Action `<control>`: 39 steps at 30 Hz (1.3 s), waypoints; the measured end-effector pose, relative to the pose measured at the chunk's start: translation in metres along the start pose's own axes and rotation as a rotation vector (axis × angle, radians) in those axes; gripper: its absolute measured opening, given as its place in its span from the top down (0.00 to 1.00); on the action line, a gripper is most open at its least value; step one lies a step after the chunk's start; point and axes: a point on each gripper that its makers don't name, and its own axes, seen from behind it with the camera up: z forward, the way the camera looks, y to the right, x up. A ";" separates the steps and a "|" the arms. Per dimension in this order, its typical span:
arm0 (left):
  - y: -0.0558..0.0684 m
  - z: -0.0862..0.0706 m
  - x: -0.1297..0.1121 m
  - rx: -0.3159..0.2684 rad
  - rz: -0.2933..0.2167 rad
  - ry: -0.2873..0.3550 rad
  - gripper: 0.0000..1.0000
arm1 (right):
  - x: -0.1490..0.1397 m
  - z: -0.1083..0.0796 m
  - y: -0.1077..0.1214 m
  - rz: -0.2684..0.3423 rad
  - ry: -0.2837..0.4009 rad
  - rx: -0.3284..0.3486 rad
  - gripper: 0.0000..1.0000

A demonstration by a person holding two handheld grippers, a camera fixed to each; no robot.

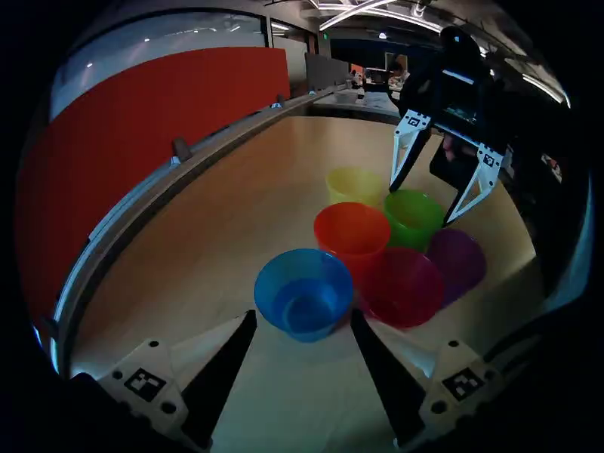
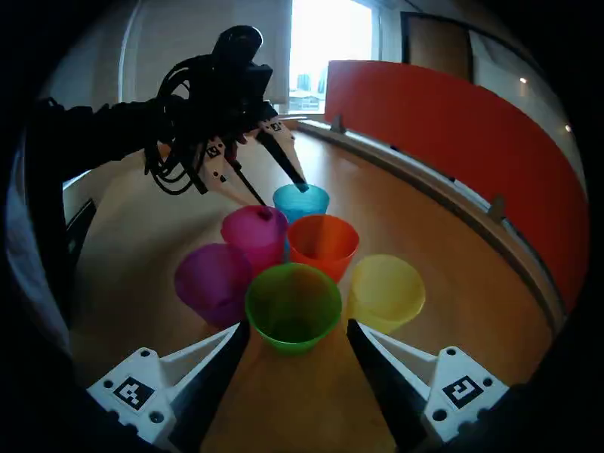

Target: Pour water

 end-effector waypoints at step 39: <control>0.006 0.026 0.008 -0.046 0.057 -0.024 0.07 | 0.004 0.029 -0.003 0.010 0.006 0.015 0.00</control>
